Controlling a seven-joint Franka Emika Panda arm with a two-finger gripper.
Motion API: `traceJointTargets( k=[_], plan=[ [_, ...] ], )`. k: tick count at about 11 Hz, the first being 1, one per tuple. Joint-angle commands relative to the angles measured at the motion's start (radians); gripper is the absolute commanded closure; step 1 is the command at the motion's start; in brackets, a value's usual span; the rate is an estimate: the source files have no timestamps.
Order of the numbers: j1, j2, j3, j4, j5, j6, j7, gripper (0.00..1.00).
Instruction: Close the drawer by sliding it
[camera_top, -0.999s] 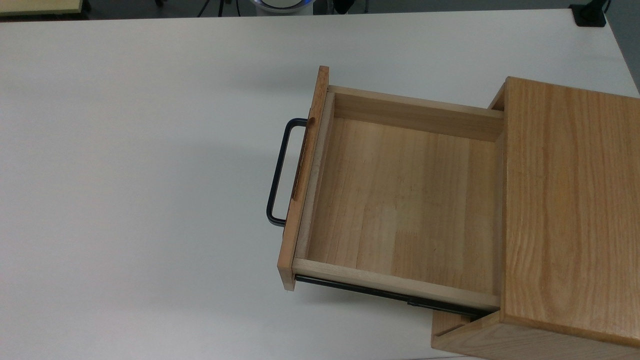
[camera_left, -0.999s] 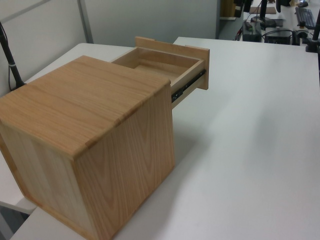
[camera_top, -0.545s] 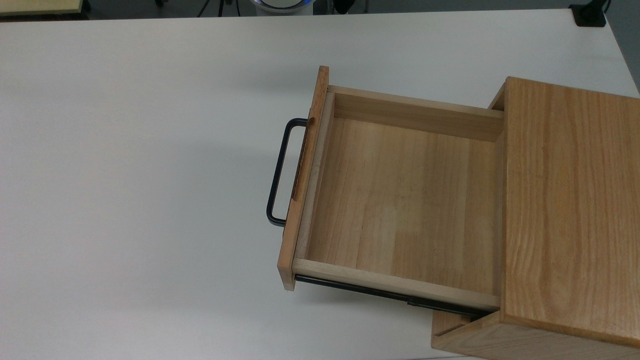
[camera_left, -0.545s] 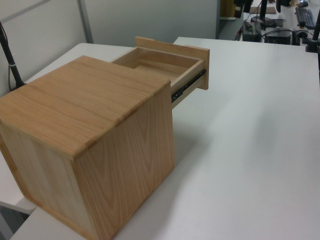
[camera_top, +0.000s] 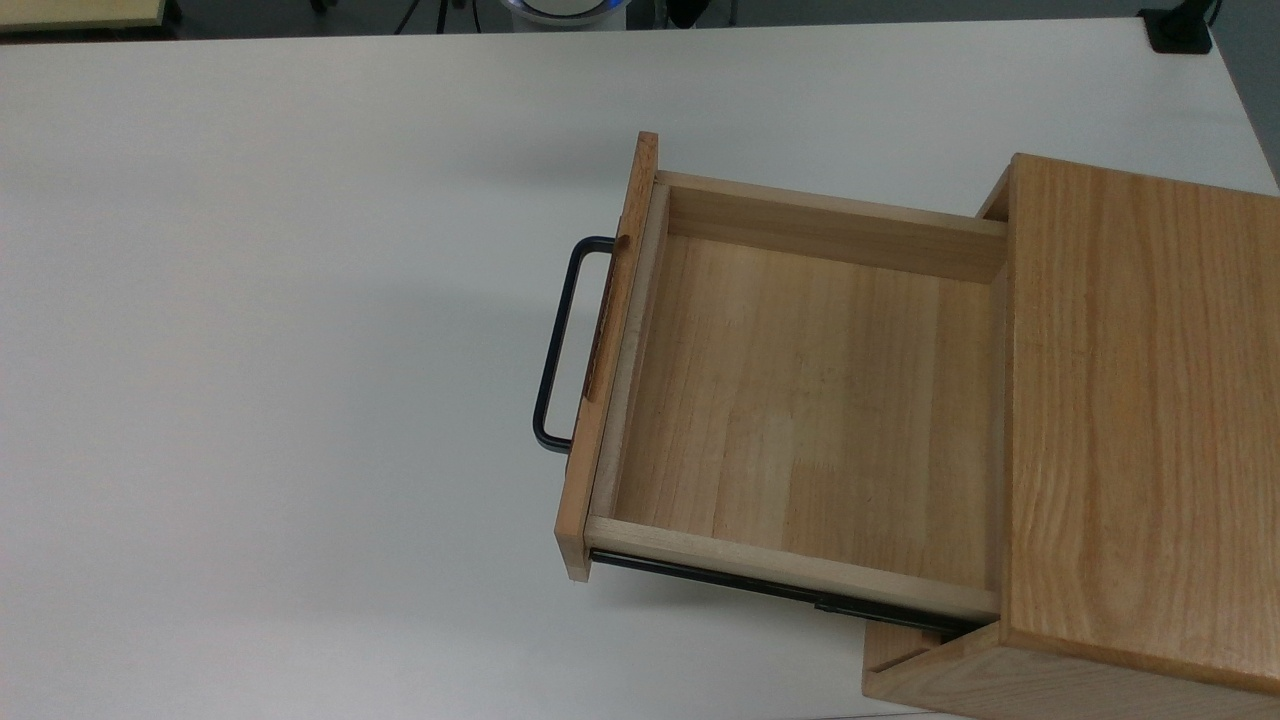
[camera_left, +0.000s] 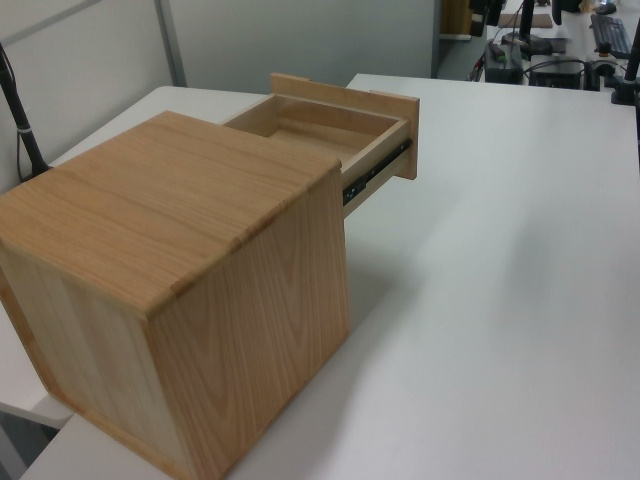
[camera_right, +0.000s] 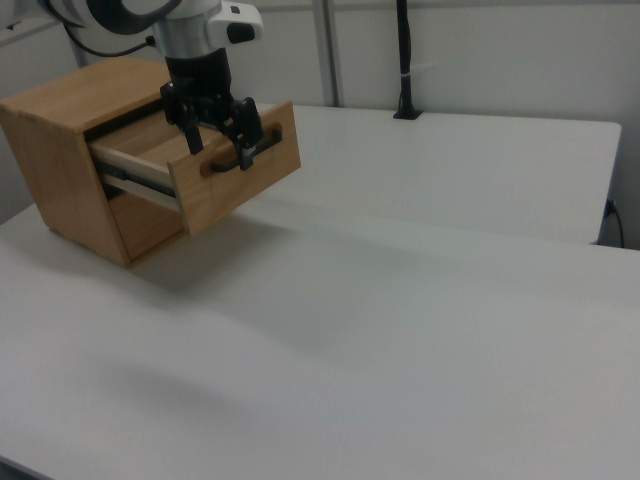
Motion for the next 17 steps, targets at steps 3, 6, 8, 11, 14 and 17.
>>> traceJointTargets(
  k=[3, 6, 8, 11, 14, 17],
  plan=[
    [0.008, 0.009, -0.014, -0.036, -0.017, 0.04, -0.28, 0.0],
    [0.007, 0.047, -0.017, -0.035, -0.013, 0.147, -0.279, 0.0],
    [0.008, 0.098, -0.017, -0.033, -0.003, 0.292, -0.227, 0.23],
    [0.016, 0.196, -0.014, -0.027, -0.002, 0.536, 0.205, 1.0],
    [0.027, 0.27, -0.005, -0.021, -0.003, 0.697, 0.376, 1.0],
    [0.083, 0.314, -0.005, -0.021, -0.008, 0.716, 0.485, 1.0]
  ],
)
